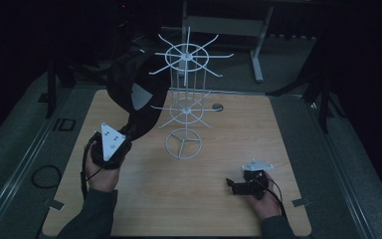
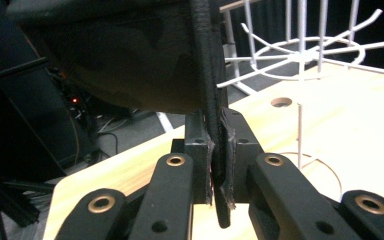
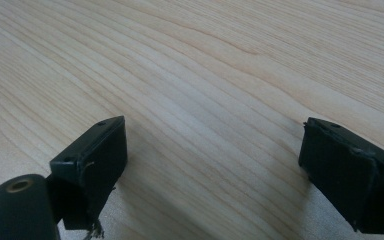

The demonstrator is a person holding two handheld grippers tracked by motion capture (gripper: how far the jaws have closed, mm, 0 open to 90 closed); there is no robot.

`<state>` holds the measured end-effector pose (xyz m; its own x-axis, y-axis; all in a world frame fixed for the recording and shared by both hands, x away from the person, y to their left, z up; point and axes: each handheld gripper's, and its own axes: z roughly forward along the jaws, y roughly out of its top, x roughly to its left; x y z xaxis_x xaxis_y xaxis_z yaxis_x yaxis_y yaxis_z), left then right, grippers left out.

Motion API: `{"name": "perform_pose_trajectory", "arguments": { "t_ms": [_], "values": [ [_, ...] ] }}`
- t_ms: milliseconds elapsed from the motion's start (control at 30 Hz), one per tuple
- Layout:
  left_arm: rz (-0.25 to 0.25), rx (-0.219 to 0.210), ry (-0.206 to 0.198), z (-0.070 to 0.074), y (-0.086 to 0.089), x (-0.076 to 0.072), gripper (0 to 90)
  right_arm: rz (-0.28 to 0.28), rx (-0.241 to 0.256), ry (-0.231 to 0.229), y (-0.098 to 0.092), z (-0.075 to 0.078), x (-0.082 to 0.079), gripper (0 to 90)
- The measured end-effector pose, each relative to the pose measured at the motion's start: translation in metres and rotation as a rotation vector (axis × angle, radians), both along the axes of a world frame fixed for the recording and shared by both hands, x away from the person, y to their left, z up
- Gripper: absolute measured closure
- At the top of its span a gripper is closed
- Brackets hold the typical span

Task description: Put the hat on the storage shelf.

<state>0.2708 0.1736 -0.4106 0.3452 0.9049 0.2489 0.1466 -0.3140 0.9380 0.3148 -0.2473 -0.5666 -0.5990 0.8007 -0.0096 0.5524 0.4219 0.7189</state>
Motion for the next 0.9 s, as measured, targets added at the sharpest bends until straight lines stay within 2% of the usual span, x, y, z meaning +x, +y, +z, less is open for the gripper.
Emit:
{"name": "perform_pose_trajectory", "arguments": {
  "t_ms": [167, 300, 333, 367, 500, 900],
  "values": [
    [-0.022, 0.003, 0.01, -0.001, -0.002, 0.0002, 80.6, 0.0, 0.0, -0.001, 0.0, 0.0, 0.0, 11.9],
    [-0.039, 0.004, 0.015, -0.0014, -0.003, -0.0001, 75.2, 0.0, 0.0, 0.0, 0.0, 0.0, 0.0001, 11.8],
    [-0.047, -0.002, 0.018, -0.0014, -0.0028, -0.0003, 75.2, 0.0, 0.0, 0.0, 0.0, 0.0, 0.0001, 11.8],
    [-0.055, -0.016, 0.024, -0.0015, -0.002, -0.0007, 70.7, 0.0, 0.0, 0.0, 0.0, 0.0, 0.0, 11.9],
    [-0.073, -0.046, 0.041, -0.0033, 0.0001, 0.0009, 63.0, 0.0, 0.0, -0.001, 0.0, 0.0, 0.0, 11.8],
    [-0.095, -0.14, 0.09, -0.0047, 0.0056, 0.0028, 50.6, 0.0, -0.001, 0.0, 0.0, 0.0001, 0.0, 11.9]
  ]
}}
